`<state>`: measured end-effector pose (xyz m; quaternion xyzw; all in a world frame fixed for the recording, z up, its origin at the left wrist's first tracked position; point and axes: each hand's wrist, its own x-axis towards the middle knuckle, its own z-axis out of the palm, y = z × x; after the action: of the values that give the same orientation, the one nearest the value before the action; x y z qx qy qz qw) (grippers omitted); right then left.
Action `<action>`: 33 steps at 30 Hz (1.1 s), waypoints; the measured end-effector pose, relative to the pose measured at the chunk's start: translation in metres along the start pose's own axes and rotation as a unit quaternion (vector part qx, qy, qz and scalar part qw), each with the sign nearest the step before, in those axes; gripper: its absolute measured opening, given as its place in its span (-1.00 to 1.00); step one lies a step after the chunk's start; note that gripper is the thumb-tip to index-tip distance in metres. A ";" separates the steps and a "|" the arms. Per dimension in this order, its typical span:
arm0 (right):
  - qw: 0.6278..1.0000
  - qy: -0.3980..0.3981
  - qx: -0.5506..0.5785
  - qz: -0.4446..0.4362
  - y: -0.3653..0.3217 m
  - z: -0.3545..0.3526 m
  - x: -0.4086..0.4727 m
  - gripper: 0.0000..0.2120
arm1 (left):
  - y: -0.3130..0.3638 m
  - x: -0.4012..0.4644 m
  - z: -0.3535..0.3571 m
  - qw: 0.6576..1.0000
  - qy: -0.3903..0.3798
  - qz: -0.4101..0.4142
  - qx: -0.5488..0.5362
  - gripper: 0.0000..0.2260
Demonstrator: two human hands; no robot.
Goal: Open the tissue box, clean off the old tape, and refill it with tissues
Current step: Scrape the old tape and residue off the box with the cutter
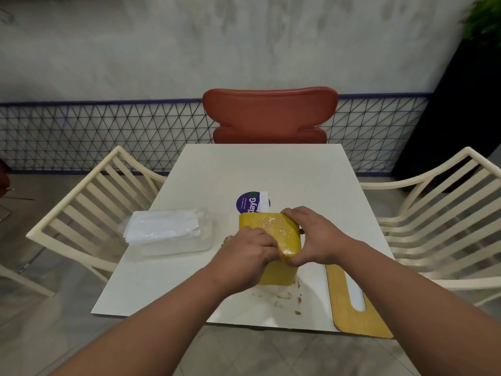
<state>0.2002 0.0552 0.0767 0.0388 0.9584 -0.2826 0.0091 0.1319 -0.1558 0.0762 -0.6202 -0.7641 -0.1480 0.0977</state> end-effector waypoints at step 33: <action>0.998 -0.020 0.054 0.012 0.005 0.001 -0.002 0.17 | -0.037 -0.003 -0.025 0.964 0.046 -0.239 -0.107 -0.80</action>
<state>0.2030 0.0588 0.0731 0.0452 0.9409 -0.3343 0.0298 0.0954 -0.1739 0.0951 -0.4189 -0.8645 -0.2765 0.0277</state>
